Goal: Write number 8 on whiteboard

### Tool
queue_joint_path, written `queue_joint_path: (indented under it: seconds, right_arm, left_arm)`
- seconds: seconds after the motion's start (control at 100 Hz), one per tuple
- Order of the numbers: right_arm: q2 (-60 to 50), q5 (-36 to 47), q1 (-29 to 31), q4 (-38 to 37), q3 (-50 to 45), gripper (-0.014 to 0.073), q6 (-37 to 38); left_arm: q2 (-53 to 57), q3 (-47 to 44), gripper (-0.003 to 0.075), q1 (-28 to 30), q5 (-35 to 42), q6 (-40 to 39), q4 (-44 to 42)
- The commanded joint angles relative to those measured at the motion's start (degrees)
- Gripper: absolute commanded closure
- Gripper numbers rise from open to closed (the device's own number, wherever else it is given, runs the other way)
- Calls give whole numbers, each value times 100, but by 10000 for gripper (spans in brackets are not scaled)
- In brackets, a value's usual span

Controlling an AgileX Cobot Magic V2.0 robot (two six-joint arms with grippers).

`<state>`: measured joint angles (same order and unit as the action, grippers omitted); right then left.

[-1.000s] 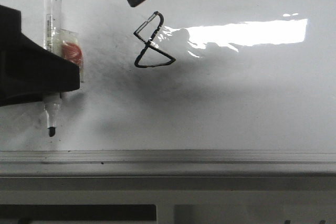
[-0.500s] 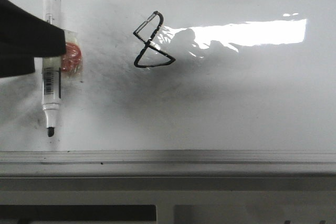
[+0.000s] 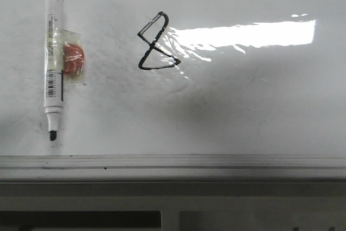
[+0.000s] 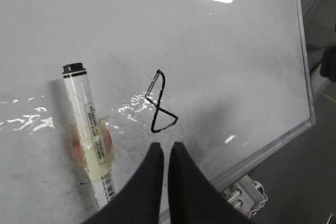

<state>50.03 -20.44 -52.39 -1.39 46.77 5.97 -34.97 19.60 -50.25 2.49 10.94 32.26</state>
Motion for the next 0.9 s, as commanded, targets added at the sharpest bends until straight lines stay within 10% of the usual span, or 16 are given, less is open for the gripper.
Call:
queue_joint_path:
  seconds: [0.0, 0.89]
  right_arm:
    - [-435, 937, 10, -300, -235, 658, -5]
    - [-3929, 1201, 10, -884, -3280, 658, -14]
  left_arm:
    - [95, 137, 741, 15, 53, 23, -263]
    - [909, -895, 741, 3, -551, 2, -761]
